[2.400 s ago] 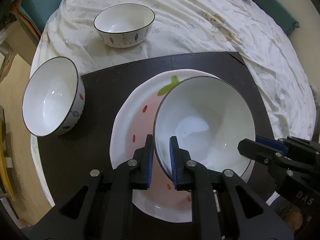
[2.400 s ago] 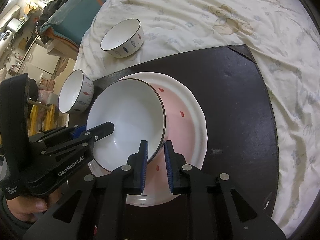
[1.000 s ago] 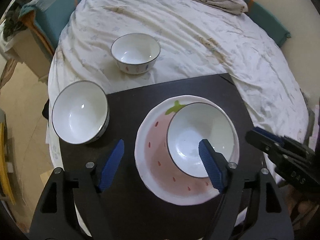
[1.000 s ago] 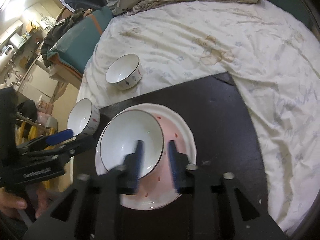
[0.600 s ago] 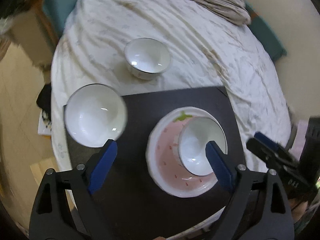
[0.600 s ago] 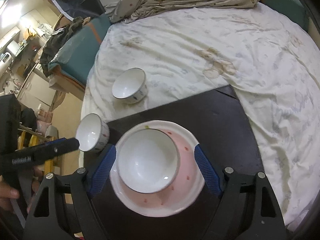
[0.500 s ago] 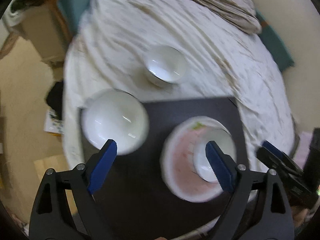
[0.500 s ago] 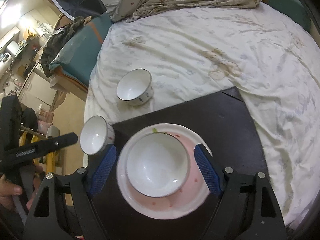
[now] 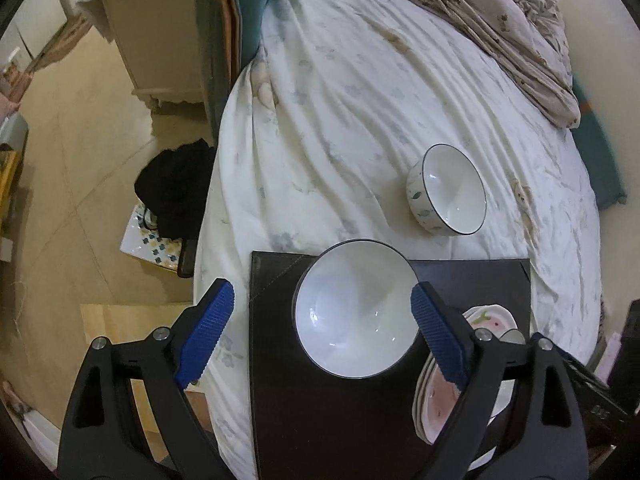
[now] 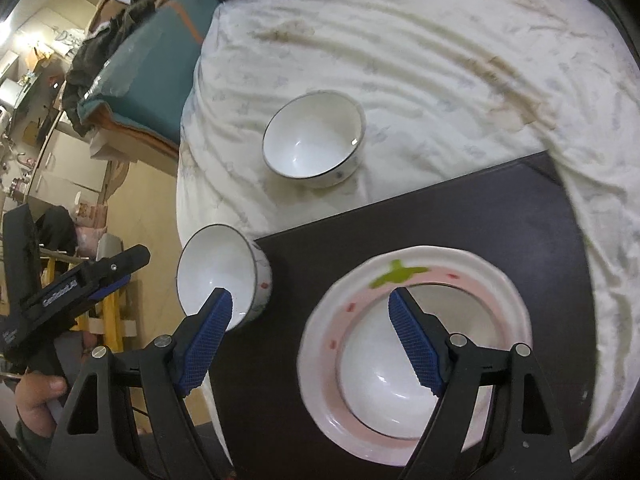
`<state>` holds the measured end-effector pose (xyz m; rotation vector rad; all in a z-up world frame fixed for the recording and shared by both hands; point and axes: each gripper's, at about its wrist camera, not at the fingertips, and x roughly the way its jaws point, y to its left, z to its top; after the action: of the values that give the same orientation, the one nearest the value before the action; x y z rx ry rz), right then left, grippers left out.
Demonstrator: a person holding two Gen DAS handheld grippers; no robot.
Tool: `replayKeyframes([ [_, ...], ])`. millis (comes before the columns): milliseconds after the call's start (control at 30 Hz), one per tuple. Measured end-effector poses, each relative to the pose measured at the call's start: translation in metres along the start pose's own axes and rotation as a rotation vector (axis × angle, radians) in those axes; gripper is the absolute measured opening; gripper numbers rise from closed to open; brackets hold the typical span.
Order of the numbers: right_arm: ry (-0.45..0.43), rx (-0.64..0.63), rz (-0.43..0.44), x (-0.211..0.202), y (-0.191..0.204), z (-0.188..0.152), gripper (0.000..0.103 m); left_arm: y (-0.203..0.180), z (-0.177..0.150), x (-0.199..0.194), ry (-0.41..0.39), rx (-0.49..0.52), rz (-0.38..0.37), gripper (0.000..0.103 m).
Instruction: Organize plates and bowls
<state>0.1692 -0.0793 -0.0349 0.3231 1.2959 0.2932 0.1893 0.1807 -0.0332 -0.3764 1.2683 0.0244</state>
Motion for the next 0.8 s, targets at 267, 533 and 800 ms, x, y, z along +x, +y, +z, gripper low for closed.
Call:
replayKeyframes([
  [267, 0.087, 0.021, 0.018, 0.054, 0.024, 0.002, 0.063, 0.006, 0.003, 0.016, 0.028, 0.034, -0.008, 0.083],
  [533, 0.132, 0.015, 0.046, 0.085, 0.044, -0.003, 0.032, -0.004, -0.005, 0.047, 0.130, 0.097, 0.012, 0.054],
  [800, 0.163, 0.005, -0.002, 0.110, 0.046, -0.010, 0.015, -0.008, -0.011, 0.076, 0.214, 0.164, 0.064, 0.033],
])
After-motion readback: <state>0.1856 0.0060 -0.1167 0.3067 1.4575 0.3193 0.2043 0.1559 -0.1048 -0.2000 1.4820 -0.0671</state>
